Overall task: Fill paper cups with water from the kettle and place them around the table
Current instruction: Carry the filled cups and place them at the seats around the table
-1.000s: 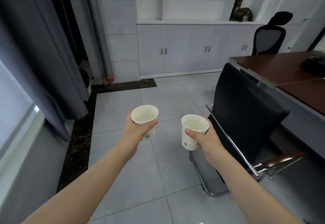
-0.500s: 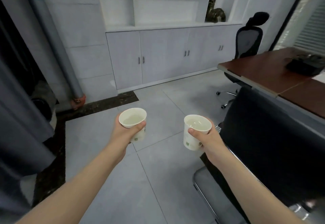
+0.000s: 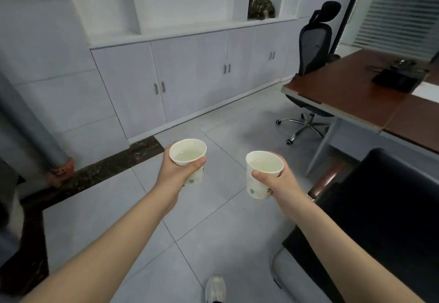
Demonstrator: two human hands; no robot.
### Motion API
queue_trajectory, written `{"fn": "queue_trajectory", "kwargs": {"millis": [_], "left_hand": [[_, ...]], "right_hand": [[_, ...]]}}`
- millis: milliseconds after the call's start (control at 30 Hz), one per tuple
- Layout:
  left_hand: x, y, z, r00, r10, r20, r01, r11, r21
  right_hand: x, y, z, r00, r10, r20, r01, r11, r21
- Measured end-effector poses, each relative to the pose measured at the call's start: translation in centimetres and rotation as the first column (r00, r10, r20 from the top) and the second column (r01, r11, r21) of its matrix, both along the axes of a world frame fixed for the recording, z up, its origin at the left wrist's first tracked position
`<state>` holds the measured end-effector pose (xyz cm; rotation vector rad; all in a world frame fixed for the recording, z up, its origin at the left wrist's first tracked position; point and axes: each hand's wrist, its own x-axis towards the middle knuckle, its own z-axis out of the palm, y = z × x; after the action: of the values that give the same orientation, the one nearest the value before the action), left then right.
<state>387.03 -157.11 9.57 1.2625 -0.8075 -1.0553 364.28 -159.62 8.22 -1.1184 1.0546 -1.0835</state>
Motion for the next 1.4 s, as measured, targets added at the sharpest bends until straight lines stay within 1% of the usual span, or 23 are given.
{"fn": "queue_trajectory", "kwargs": {"millis": [167,233,367,467,667,833,933,1000,1133,1300,1400], "left_hand": [[1.8,-11.8,0.1,0.997,-0.075,0.022,0.075,0.997,0.009],[2.1,-16.2,0.5,0.994,-0.107,0.028,0.107,0.994,0.003],[2.0,-24.6,1.2,0.989,-0.146,0.018,0.146,0.989,0.005],[1.0,-30.3,1.4,0.977,-0.210,0.028,0.211,0.978,-0.006],[-2.7,-42.1,0.8,0.922,-0.381,0.061,0.381,0.924,0.014],[-7.3,-52.7,0.4,0.845,-0.528,0.082,0.531,0.847,-0.016],[-10.8,-59.2,0.1,0.775,-0.625,0.098,0.629,0.778,-0.013],[-13.7,-62.8,0.0,0.711,-0.694,0.112,0.699,0.716,-0.005],[-19.9,-67.2,-0.3,0.602,-0.794,0.081,0.798,0.603,-0.018],[-29.3,-71.7,-1.6,0.478,-0.876,0.060,0.878,0.478,-0.017],[-35.0,-73.7,-2.3,0.399,-0.914,0.068,0.917,0.399,-0.015]], "right_hand": [[1.2,-10.5,-0.5,0.998,-0.053,0.023,0.053,0.999,0.011],[1.4,-14.3,0.0,0.998,-0.058,0.008,0.058,0.998,-0.008],[1.0,-21.1,1.0,0.992,-0.126,0.004,0.126,0.991,-0.032],[0.2,-25.7,1.7,0.983,-0.185,0.002,0.185,0.982,-0.039],[-2.5,-34.6,1.7,0.938,-0.346,0.006,0.346,0.936,-0.061],[-5.7,-41.1,1.2,0.870,-0.494,0.011,0.493,0.868,-0.065],[-8.0,-44.5,0.8,0.802,-0.598,0.003,0.597,0.800,-0.061],[-10.0,-46.2,0.5,0.741,-0.671,0.012,0.671,0.739,-0.060],[-14.1,-48.4,-0.3,0.614,-0.789,0.012,0.789,0.614,-0.030],[-21.2,-50.3,-1.2,0.476,-0.879,-0.030,0.878,0.476,-0.039],[-26.2,-51.6,-1.6,0.418,-0.907,-0.046,0.906,0.420,-0.049]]}}
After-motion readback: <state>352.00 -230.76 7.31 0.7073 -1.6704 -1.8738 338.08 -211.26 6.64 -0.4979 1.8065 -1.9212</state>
